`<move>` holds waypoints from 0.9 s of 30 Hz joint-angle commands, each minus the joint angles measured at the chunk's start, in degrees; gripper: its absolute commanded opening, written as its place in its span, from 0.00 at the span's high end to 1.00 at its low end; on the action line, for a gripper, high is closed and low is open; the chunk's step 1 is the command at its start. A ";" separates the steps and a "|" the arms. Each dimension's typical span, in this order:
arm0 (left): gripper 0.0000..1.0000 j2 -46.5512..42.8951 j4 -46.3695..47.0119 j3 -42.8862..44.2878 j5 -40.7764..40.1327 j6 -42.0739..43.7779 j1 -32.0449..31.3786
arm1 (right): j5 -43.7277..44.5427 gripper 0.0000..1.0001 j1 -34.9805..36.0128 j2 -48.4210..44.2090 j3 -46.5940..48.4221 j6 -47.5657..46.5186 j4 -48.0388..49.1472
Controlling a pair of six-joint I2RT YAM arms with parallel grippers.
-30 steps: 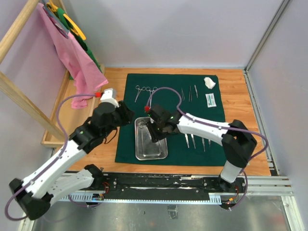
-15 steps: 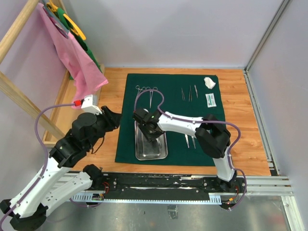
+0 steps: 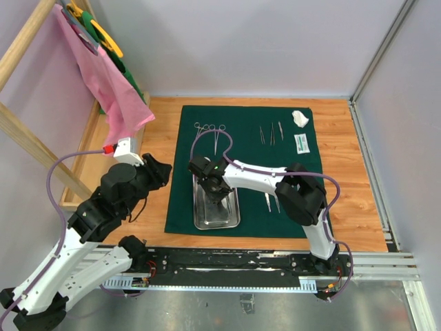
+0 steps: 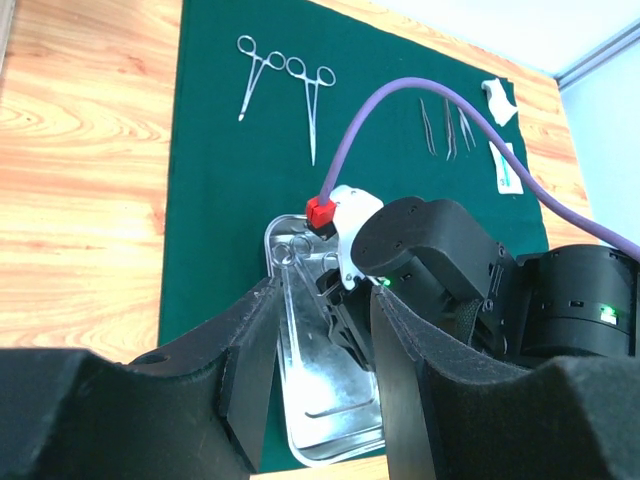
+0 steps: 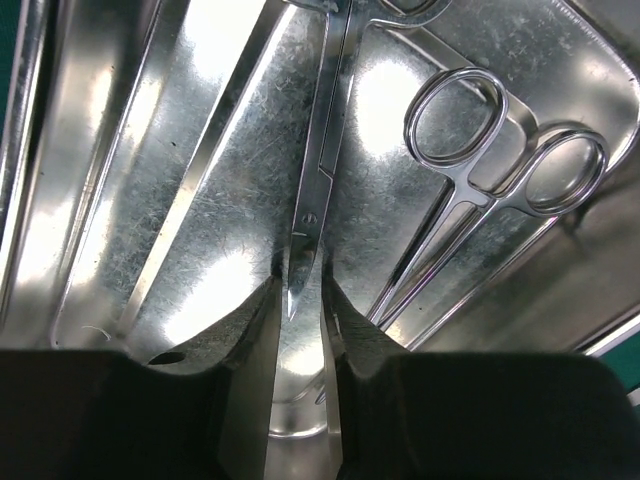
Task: Open and lay out the surgical kit
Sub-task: Pick up the medical item from the container.
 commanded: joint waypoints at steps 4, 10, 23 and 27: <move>0.55 -0.92 0.20 0.41 -0.75 -0.15 0.20 | -0.57 0.77 0.61 1.56 -4.14 2.42 -1.27; 0.55 -0.75 0.39 0.82 -0.53 -0.17 0.20 | -1.60 0.87 0.43 2.70 -5.53 3.38 -0.93; 0.56 -0.84 -0.05 0.98 -0.26 -0.17 0.20 | 1.04 0.99 0.23 -0.85 -5.92 3.41 -1.06; 0.56 -0.75 0.05 1.05 -0.37 -0.11 0.20 | 2.07 0.99 0.25 -5.20 -6.46 3.43 -0.82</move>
